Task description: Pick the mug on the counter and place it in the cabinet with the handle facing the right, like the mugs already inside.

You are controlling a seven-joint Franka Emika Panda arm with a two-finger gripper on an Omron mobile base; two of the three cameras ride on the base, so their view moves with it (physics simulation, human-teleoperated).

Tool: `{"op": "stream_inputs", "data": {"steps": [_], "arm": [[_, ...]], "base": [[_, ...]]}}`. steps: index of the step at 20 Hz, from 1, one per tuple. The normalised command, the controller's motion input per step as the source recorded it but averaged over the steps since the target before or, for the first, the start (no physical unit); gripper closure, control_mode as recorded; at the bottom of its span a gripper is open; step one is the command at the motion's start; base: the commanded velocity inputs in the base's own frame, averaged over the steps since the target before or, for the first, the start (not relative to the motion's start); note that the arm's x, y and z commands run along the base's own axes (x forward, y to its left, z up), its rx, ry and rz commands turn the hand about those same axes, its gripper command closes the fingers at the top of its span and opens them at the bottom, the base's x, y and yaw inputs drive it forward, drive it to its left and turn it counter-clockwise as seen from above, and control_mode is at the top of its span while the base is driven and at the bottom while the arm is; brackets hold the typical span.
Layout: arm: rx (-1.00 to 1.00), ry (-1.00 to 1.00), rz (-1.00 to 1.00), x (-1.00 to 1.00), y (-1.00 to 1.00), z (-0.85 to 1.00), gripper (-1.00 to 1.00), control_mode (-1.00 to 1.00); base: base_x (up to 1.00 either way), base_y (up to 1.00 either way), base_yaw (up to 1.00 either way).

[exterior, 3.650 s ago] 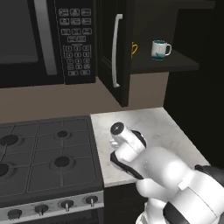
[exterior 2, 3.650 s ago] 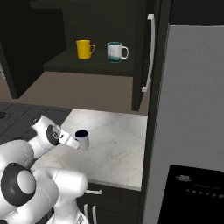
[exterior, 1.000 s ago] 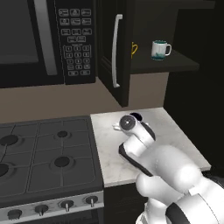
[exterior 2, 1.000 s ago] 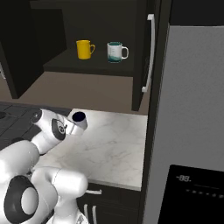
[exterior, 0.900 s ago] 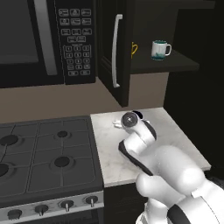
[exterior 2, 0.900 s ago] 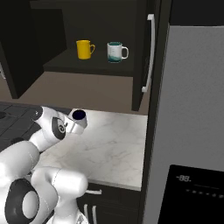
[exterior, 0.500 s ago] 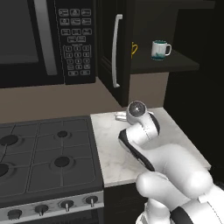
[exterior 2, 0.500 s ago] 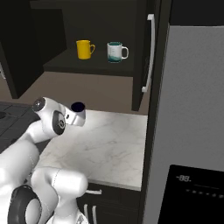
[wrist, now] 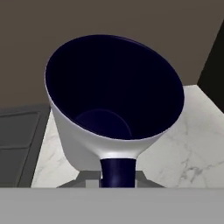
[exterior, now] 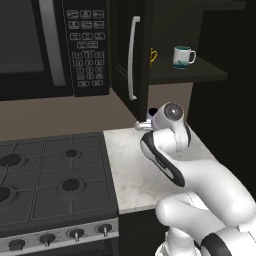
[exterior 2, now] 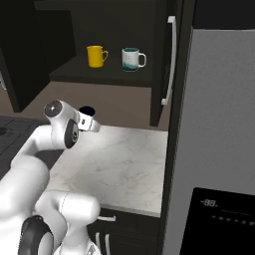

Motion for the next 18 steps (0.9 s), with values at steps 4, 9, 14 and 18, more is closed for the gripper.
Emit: {"op": "stream_inputs", "data": {"steps": [4, 9, 14, 18], "arm": [[0.00, 0.00, 0.24, 0.00, -0.06, 0.44, 1.00, -1.00], [0.04, 0.00, 0.25, 0.00, -0.05, 0.63, 1.00, -1.00], [0.02, 0.00, 0.27, 0.00, 0.00, 0.41, 1.00, -1.00], [0.00, 0.00, 0.24, 0.00, 0.00, 0.46, 1.00, -1.00]], "base": [[0.00, 0.00, 0.00], [0.00, 0.00, 0.00], [0.00, 0.00, 0.00], [0.00, 0.00, 0.00]]}}
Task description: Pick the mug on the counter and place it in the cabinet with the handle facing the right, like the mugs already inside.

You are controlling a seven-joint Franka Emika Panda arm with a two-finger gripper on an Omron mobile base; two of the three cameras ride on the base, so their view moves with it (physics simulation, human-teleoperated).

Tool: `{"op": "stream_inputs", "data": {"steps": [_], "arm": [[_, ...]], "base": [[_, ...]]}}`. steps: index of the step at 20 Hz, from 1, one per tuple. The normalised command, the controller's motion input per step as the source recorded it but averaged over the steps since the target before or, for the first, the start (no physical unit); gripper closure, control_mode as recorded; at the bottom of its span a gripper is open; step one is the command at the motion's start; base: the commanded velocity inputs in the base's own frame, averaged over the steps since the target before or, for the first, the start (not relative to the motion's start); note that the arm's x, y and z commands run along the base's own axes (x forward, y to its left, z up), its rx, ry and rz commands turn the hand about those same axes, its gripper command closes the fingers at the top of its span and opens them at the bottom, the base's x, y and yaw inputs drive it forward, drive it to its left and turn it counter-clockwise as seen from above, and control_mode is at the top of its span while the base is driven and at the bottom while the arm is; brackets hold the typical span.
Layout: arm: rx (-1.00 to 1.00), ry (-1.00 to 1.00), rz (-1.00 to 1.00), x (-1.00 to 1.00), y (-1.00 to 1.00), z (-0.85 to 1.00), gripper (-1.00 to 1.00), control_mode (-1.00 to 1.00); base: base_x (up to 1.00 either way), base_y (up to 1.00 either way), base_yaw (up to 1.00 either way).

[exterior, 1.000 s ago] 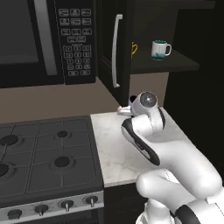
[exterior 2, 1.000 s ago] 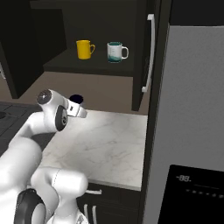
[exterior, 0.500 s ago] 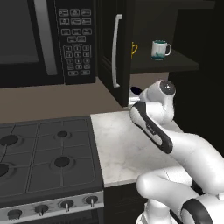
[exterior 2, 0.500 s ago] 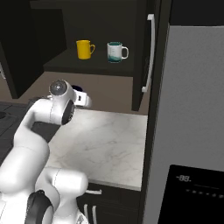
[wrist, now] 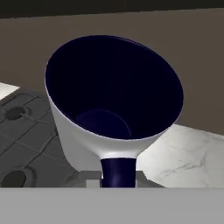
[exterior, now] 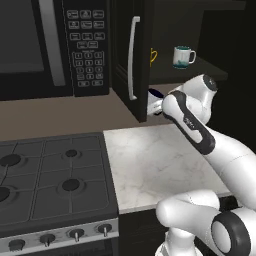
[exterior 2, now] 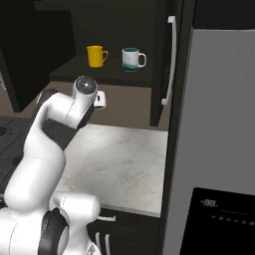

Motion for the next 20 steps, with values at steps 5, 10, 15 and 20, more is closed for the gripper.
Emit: {"op": "stream_inputs", "data": {"steps": [5, 10, 15, 20], "arm": [[0.00, 0.00, 0.20, -0.17, 0.01, 0.47, 1.00, -1.00], [-0.01, -0.01, 0.14, -0.15, 0.00, 0.37, 1.00, -1.00], [-0.02, -0.03, 0.09, -0.09, 0.00, 0.37, 1.00, -1.00], [0.00, -0.09, 0.02, 0.00, 0.00, 0.21, 1.00, -1.00]], "base": [[0.00, 0.00, 0.00], [0.00, 0.00, 0.00], [0.00, 0.00, 0.00], [0.00, 0.00, 0.00]]}}
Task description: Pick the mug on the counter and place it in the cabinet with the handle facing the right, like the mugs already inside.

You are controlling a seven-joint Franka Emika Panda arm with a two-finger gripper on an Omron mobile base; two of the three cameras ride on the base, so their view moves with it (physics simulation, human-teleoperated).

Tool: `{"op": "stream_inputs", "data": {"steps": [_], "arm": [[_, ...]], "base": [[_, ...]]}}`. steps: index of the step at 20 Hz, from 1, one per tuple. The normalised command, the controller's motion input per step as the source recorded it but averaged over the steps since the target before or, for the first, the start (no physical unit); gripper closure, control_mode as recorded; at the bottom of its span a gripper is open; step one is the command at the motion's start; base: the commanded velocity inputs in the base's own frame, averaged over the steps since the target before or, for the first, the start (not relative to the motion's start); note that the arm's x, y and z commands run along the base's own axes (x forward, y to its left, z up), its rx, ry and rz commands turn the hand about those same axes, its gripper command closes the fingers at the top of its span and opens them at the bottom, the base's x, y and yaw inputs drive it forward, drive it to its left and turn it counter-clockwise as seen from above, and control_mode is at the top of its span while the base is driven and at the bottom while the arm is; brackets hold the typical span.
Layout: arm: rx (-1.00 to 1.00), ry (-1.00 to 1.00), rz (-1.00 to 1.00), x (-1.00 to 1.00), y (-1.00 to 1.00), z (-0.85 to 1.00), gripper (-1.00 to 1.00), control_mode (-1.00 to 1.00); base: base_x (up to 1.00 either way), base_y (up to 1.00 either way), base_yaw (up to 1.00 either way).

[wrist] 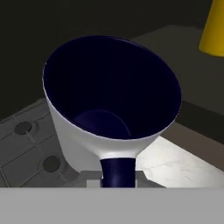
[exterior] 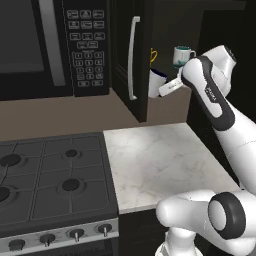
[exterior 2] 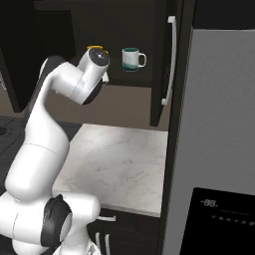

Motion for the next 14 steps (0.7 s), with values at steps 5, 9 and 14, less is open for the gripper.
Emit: {"op": "stream_inputs", "data": {"steps": [5, 9, 14], "arm": [[0.00, -0.11, 0.00, 0.00, 0.00, 0.26, 1.00, -1.00], [0.00, -0.10, 0.00, 0.00, 0.00, 0.21, 1.00, -1.00], [0.00, -0.04, 0.00, 0.08, 0.00, 0.08, 1.00, -1.00]], "base": [[0.00, 0.00, 0.00], [0.00, 0.00, 0.00], [0.00, 0.00, 0.00]]}}
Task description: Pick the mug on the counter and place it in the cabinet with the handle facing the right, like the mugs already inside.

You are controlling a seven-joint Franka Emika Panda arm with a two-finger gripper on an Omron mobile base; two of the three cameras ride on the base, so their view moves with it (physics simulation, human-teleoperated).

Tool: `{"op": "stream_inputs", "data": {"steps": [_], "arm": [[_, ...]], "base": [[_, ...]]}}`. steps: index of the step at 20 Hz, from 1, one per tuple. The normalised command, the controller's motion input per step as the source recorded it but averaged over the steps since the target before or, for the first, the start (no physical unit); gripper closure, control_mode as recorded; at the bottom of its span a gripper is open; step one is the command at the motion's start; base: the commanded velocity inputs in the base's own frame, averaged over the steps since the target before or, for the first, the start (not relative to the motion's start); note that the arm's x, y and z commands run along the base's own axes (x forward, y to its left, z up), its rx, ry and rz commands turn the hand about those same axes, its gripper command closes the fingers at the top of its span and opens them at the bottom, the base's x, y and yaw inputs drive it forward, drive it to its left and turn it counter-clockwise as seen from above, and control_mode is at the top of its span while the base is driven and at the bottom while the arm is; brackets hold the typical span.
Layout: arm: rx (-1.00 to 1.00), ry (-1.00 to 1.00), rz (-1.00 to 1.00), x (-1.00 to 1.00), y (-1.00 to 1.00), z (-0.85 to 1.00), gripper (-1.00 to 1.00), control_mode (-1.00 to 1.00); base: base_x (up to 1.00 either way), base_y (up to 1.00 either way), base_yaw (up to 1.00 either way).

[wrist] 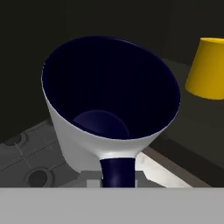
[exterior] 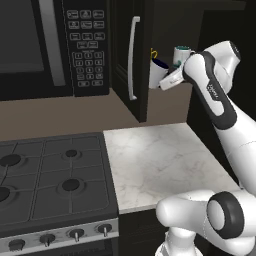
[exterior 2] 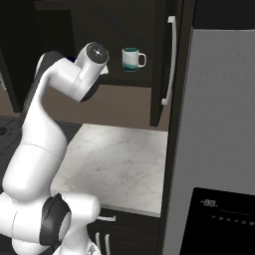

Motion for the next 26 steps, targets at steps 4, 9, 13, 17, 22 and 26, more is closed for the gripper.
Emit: {"op": "stream_inputs", "data": {"steps": [4, 9, 13, 17, 22, 26], "arm": [[0.00, 0.00, 0.00, 0.27, 0.00, 0.02, 1.00, -1.00], [0.00, 0.00, 0.01, 0.41, 0.00, 0.08, 1.00, -1.00], [0.00, 0.00, 0.02, 0.50, 0.00, 0.00, 1.00, -1.00], [0.02, 0.00, 0.03, 0.50, 0.00, 0.00, 1.00, -1.00], [0.00, 0.00, 0.02, 0.48, 0.00, 0.00, 1.00, -1.00], [0.00, 0.02, 0.01, 0.34, 0.00, 0.00, 1.00, -1.00]], "base": [[0.00, 0.00, 0.00], [0.00, 0.00, 0.00], [0.00, 0.00, 0.00], [0.00, 0.00, 0.00], [0.00, 0.00, 0.00], [0.00, 0.00, 0.00]]}}
